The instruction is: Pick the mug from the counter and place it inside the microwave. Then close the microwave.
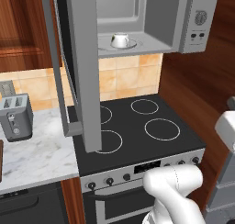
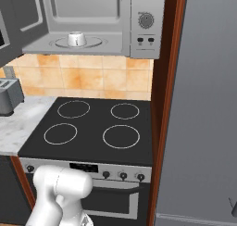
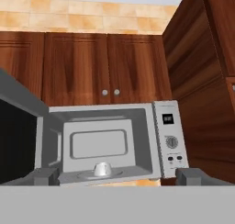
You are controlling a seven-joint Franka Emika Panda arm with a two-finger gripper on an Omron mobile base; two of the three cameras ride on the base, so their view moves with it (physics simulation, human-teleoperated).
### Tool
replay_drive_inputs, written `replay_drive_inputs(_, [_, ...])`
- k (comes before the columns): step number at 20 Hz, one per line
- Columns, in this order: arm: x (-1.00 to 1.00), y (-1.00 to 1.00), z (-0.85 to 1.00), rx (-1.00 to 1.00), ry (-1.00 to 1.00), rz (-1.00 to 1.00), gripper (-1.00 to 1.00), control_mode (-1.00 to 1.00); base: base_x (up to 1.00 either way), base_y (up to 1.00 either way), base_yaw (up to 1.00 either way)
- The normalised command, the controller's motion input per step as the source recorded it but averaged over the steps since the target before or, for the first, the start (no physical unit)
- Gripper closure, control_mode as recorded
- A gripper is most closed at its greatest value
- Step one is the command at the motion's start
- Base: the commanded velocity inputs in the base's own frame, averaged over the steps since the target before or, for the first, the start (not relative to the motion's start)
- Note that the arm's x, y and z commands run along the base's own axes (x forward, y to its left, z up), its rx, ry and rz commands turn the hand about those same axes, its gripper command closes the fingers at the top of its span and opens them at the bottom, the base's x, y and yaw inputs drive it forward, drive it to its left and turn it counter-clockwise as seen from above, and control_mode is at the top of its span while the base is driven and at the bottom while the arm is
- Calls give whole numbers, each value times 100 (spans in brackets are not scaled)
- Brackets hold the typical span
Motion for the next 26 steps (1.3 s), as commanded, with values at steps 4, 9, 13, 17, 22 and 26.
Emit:
replay_drive_inputs(4, [-35, 29, 0, 0, -6, 4, -100, -100, 0, 0, 0])
replay_drive_inputs(9, [-14, 45, -1, 0, 0, 5, -100, -100, 0, 0, 0])
replay_drive_inputs(13, [0, 57, -9, 0, 0, 4, -100, -100, 0, 0, 0])
replay_drive_inputs(17, [-11, 50, -3, 0, 0, 4, -100, -100, 0, 0, 0])
replay_drive_inputs(22, [-23, 35, 0, 0, 0, 2, -100, -100, 0, 0, 0])
replay_drive_inputs(26, [-2, 38, -10, -1, 3, 0, -100, -100, 0, 0, 0])
